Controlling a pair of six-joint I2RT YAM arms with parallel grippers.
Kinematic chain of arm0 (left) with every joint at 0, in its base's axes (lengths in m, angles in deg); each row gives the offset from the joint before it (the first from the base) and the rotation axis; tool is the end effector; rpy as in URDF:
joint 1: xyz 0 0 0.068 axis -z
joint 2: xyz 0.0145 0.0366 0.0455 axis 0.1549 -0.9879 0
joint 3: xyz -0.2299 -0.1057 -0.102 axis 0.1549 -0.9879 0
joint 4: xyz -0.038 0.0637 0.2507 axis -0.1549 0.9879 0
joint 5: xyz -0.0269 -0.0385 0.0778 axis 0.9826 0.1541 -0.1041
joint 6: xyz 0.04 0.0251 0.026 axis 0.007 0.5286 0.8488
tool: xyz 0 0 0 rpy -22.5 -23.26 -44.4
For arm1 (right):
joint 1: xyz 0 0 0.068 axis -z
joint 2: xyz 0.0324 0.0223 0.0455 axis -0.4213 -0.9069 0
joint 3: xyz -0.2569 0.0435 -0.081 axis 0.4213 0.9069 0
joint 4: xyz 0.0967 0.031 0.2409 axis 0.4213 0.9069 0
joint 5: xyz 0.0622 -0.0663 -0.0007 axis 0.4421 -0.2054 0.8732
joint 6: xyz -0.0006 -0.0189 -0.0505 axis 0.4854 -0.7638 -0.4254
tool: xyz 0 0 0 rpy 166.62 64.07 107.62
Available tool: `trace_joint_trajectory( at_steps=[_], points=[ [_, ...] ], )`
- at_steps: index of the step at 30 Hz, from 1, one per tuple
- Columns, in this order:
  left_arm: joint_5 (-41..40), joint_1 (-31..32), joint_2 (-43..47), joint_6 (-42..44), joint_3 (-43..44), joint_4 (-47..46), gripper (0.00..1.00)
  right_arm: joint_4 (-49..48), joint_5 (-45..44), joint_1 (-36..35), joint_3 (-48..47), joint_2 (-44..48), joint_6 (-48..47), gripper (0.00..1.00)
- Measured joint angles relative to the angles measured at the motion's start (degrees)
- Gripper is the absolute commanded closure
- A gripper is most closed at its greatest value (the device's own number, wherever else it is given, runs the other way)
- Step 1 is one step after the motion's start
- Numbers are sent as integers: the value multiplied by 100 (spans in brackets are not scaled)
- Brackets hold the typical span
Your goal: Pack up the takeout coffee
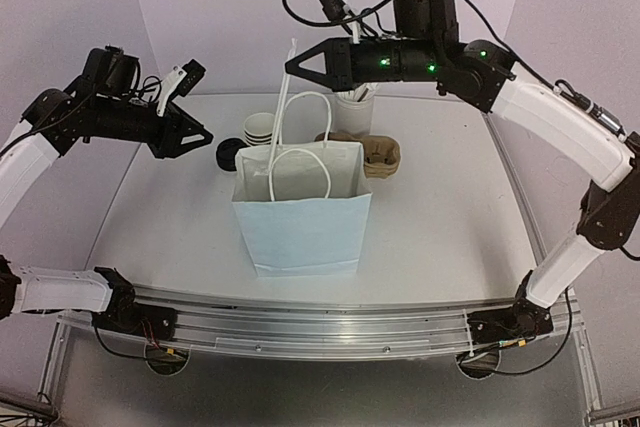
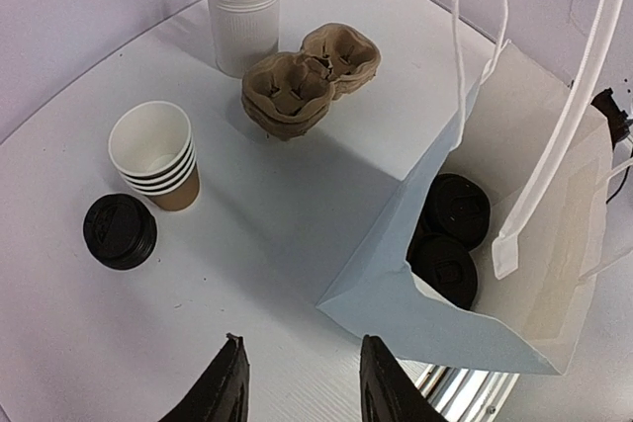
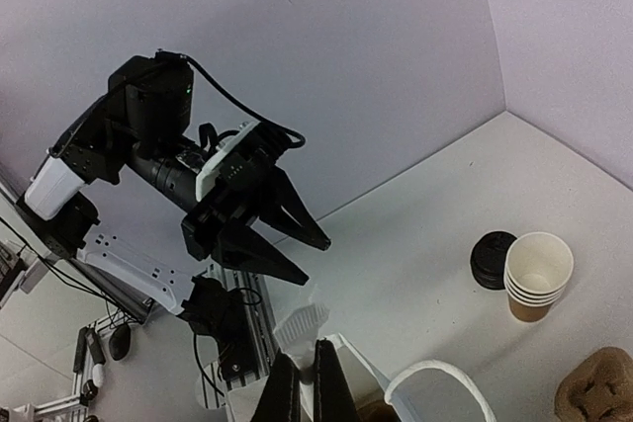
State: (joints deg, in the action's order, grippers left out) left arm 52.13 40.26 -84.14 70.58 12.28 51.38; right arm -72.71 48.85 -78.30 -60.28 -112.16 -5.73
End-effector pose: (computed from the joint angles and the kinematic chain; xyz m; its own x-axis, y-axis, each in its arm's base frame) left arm 0.1698 -0.1181 0.3818 -0.3939 0.4470 -0.8031 0.8097 0.5822 -0.0731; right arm 0.2181 0.3136 0.4512 -0.3452 -0.0309 -0.9380 -0.8938 0.3157 0.3185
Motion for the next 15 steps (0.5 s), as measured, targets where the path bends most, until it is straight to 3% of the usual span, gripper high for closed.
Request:
trace_joint_trajectory(
  at_steps=[6, 9, 11, 13, 15],
  points=[
    [-23, -166, 69, -197, -269, -58, 62, 50, -417, -354, 9, -258, -482, 100],
    [-38, -194, 69, -214, -281, -87, 61, 205, -551, -483, 1, -600, -681, 93],
    [-45, -208, 69, -219, -281, -101, 61, 388, -615, -516, -23, -815, -788, 74],
    [-45, -211, 69, -221, -283, -104, 61, 676, -638, -516, -141, -1034, -893, 45],
    [-45, -211, 69, -220, -291, -125, 61, 960, -652, -516, -367, -1229, -1001, 36]
  ],
)
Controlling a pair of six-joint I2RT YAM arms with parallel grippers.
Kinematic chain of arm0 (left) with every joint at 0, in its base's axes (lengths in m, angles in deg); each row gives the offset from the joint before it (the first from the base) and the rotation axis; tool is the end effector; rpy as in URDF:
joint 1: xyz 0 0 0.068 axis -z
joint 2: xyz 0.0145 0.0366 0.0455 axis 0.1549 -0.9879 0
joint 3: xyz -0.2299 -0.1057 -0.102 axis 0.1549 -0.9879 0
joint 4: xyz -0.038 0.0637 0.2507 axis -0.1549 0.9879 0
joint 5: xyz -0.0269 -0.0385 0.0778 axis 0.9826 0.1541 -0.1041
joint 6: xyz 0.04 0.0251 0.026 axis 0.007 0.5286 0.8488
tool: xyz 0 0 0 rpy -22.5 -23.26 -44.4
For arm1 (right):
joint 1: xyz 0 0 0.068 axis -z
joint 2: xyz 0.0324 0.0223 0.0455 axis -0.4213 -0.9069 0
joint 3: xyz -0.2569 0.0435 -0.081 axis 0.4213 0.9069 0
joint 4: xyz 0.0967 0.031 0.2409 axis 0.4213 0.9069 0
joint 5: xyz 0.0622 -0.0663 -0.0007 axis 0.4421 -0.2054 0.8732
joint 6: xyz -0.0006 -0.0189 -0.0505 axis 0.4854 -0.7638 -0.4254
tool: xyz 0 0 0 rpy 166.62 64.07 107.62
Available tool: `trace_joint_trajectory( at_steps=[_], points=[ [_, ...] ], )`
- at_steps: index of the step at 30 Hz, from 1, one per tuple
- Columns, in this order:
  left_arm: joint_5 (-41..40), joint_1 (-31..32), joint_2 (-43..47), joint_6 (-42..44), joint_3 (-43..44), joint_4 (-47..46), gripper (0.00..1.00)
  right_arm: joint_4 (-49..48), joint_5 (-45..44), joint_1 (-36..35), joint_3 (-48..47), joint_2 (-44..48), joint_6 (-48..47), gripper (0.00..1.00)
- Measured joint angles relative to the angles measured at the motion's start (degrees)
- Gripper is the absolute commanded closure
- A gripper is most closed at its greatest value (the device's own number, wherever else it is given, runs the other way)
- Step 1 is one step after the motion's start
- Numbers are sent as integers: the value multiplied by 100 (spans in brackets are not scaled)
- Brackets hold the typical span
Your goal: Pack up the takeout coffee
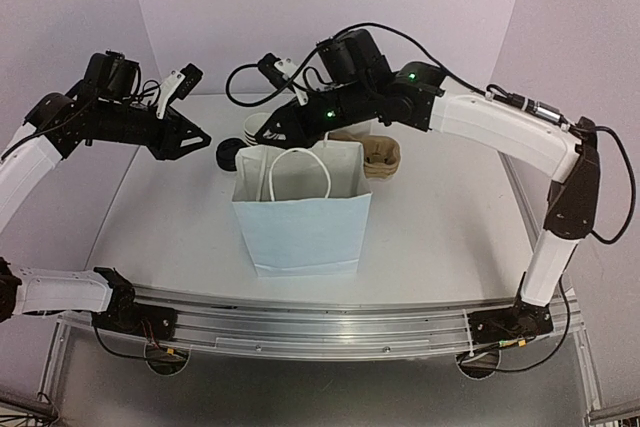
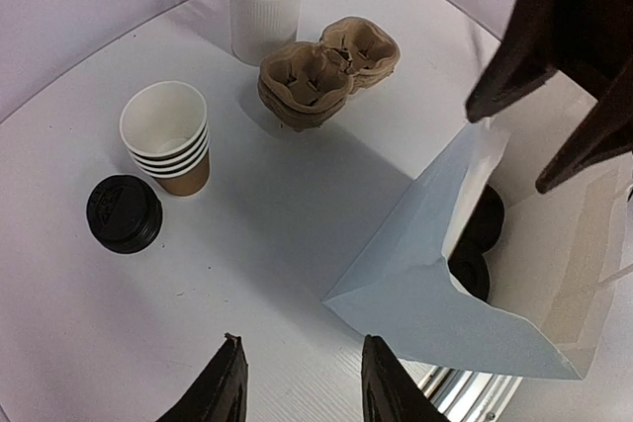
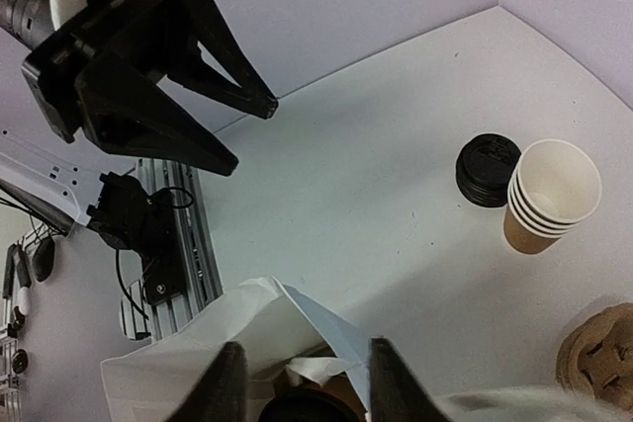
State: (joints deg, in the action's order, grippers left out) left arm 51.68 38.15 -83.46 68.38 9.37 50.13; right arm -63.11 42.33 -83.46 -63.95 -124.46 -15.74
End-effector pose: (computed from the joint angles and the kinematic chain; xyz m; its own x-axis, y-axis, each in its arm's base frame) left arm 0.1742 -0.1115 0.3698 -0.4524 0.4159 -0.7889 0.7663 0.6338 -0.1054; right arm 0.2222 0.3788 0.3716 -0.3289 -0.3449 -0.8791 -0.9075 0.3729 0.1932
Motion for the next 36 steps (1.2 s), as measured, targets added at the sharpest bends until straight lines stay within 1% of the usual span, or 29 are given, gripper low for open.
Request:
trace_joint_trajectory(
  at_steps=[6, 10, 12, 14, 16, 18, 20, 23, 25, 29, 36],
  points=[
    [2, 0, -7, -1, -32, -95, 61, 441, 53, 0, -863, -178, -166, 32],
    [2, -4, -11, 1, -32, -122, 61, 473, 16, 0, -1792, -208, -168, 32],
    [3, -4, -11, 1, -34, -126, 61, 432, -174, 22, -2177, -207, -155, 35],
    [4, -4, -11, 3, -34, -127, 61, 362, -547, 78, -2418, -176, -91, 39],
    [2, -4, -11, 1, -41, -133, 61, 331, -987, 236, -2431, -108, -4, 44],
    [-5, -4, -16, 1, -56, -137, 60, 290, -1431, 547, -2269, -25, 153, 49],
    [-57, -4, -35, 7, -74, -156, 56, 292, -1796, 1043, -1994, 38, 348, 51],
    [-144, -31, -87, 1, -76, -175, 44, 359, -2174, 1780, -1652, -4, 520, 55],
    [-207, -83, -124, 10, -86, -181, 36, 403, -2281, 2134, -1584, -140, 551, 58],
    [-295, -306, -241, -45, -152, -234, 21, 432, -2255, 2488, -1639, -628, 560, 66],
    [-297, -803, -501, -182, -220, -420, 17, 505, -1920, 2762, -2607, -2060, 598, 74]
  ],
)
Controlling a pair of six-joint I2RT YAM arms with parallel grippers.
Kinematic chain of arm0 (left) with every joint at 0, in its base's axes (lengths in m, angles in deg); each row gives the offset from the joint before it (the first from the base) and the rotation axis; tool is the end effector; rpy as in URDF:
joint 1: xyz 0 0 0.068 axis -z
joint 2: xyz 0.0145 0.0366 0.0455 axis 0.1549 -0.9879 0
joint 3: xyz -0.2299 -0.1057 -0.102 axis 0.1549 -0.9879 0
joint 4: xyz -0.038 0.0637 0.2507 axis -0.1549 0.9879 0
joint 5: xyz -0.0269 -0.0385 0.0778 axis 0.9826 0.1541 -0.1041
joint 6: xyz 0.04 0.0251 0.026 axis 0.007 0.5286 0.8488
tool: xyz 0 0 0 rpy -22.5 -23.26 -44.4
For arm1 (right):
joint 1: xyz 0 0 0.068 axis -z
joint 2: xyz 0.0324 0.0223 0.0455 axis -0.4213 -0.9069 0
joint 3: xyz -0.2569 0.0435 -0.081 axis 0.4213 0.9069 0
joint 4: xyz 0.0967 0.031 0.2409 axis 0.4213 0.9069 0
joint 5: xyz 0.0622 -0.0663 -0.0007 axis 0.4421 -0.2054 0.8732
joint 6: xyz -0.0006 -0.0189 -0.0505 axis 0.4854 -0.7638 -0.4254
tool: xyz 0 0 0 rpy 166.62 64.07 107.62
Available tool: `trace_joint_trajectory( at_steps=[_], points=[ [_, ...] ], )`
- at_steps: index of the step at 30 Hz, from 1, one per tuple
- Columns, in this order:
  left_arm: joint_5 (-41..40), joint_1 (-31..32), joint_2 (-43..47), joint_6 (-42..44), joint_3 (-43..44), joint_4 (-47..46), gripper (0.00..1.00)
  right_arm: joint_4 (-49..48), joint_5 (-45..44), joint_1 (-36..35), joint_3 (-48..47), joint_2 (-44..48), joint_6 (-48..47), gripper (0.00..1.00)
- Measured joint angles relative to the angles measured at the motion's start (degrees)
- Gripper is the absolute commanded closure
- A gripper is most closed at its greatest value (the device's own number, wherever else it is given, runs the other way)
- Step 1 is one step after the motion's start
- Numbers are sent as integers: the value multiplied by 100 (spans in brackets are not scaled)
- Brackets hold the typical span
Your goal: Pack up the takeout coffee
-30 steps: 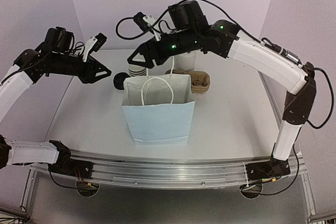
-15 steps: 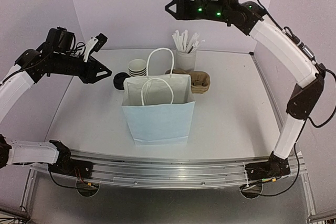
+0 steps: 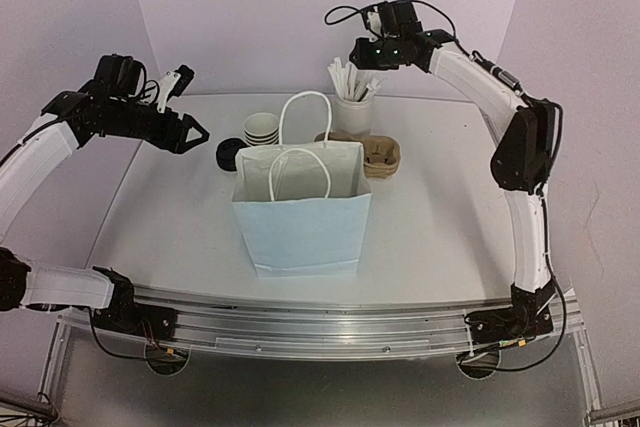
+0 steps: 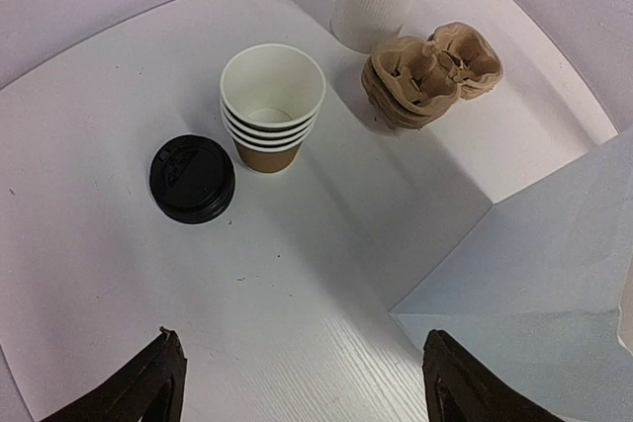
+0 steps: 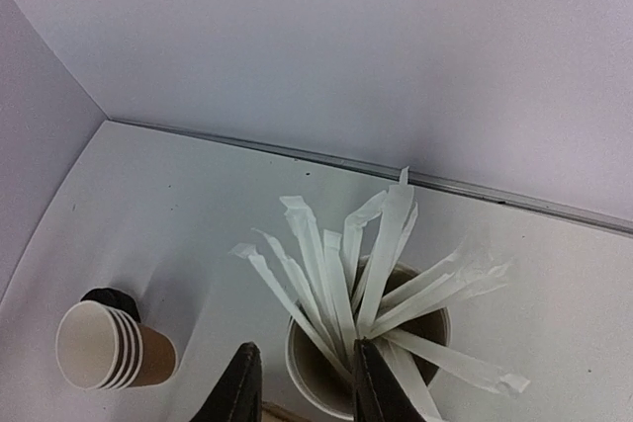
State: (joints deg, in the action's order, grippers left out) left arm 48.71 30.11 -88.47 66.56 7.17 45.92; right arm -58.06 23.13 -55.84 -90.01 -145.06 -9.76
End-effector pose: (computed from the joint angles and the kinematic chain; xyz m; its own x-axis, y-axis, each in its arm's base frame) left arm 0.2143 -0.0944 0.3455 -0.5680 0.3430 -0.7482 0.6198 0.7763 -0.1147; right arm 0.4463 0.2630 0.3524 -0.4587 -0.0356 -0.8879 -0.3420 0.9293 0.1394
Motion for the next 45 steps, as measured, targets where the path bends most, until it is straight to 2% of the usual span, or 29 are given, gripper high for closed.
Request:
trace_joint_trajectory(
  at_steps=[3, 6, 13, 25, 35, 38, 42, 45],
  points=[
    [6, -94, -85, -49, -4, -64, 16, 10, 70, 87, -464, -491, 34, 75],
    [46, -102, -142, -87, -20, -113, 12, -10, 62, 160, -716, -783, 120, 72],
    [136, -102, -196, -153, -94, -195, 9, -13, 100, 230, -825, -1147, 309, 71],
    [220, -127, -196, -252, -225, -302, 8, -169, 52, 229, -877, -1462, 501, 78],
    [258, -175, -194, -295, -300, -344, 8, -429, -74, 229, -898, -1774, 633, 76],
    [263, -177, -190, -296, -304, -355, 8, -465, -99, 230, -898, -1822, 648, 82],
    [266, -183, -190, -297, -304, -355, 8, -546, -120, 230, -890, -1824, 681, 100],
    [268, -190, -190, -298, -304, -355, 7, -634, -135, 230, -822, -1823, 680, 100]
  ],
)
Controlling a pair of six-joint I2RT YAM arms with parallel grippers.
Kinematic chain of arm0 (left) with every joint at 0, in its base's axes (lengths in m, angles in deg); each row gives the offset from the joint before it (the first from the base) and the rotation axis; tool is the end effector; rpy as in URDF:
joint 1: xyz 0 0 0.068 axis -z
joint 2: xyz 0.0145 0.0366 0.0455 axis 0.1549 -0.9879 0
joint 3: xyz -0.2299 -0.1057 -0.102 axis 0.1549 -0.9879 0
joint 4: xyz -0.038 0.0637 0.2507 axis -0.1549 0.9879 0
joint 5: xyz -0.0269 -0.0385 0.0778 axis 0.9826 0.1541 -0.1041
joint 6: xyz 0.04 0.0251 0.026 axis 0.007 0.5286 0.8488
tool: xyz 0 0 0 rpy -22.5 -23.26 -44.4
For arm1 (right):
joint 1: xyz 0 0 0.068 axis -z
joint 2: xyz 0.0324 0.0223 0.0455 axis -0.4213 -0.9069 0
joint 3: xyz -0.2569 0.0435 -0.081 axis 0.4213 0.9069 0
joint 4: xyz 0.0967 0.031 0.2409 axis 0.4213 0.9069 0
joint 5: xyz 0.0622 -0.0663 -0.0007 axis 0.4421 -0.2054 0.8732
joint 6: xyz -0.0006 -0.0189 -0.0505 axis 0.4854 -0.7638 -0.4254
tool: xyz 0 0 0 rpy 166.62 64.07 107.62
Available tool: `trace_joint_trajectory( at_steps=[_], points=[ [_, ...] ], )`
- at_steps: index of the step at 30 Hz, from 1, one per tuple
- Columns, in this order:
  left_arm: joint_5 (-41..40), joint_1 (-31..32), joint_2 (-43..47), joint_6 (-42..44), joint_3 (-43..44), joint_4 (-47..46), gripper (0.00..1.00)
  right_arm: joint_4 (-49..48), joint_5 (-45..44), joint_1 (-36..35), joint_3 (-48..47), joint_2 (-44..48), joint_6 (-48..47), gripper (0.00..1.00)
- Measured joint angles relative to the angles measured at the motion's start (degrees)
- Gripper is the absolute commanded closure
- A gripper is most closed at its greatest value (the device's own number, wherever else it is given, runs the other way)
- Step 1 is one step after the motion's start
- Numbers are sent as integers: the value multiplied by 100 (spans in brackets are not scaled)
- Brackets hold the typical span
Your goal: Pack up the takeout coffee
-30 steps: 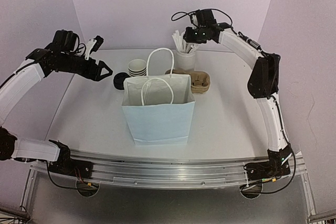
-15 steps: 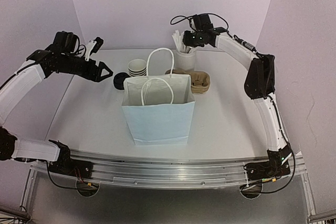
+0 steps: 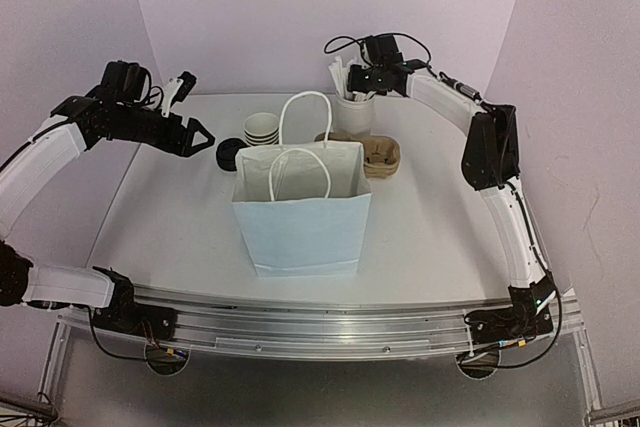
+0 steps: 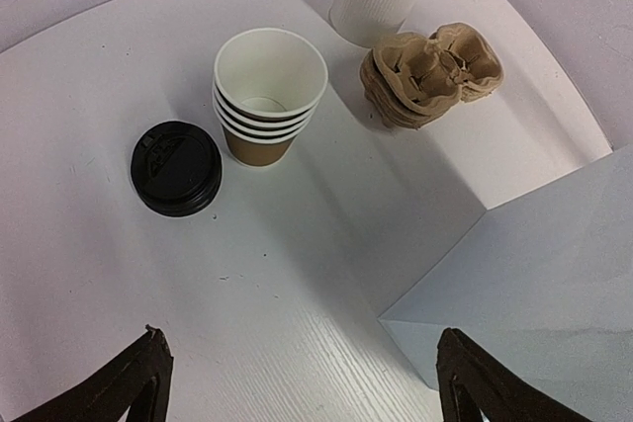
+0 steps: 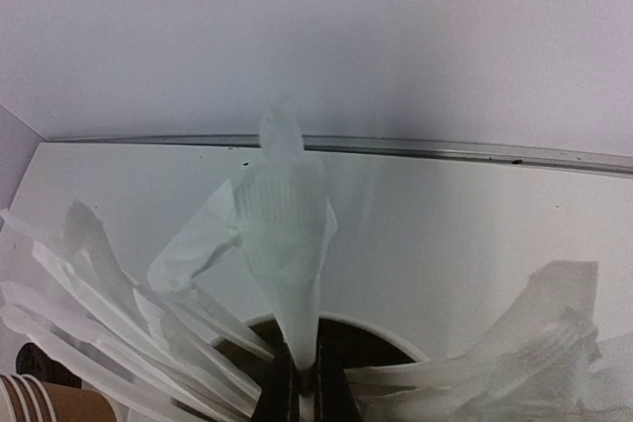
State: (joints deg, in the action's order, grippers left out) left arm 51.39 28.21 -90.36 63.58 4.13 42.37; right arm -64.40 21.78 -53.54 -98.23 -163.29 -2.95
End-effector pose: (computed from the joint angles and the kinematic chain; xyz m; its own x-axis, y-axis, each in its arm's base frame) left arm 0.2267 -0.0922 0.3263 -0.6241 0.2863 -0.7270 0.5841 0.7890 -0.1907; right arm 0.5132 0.2748 0.2429 -0.5343 0.0709 -0.8423 -0.2163 0.9518 0.2173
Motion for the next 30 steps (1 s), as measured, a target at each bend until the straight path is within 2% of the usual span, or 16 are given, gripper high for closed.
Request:
trace_joint_trajectory(
  at_steps=[8, 23, 30],
  points=[
    [78, -5, 2, -46, 0, 0, 7, -135, -6, 0, 169, 67, -87, 100],
    [106, -23, 101, -96, -155, -46, 7, -228, 339, 0, 647, 1308, -578, 100],
    [113, -29, 158, -96, -155, -46, 7, -320, 337, 0, 671, 1433, -893, 100]
  ],
)
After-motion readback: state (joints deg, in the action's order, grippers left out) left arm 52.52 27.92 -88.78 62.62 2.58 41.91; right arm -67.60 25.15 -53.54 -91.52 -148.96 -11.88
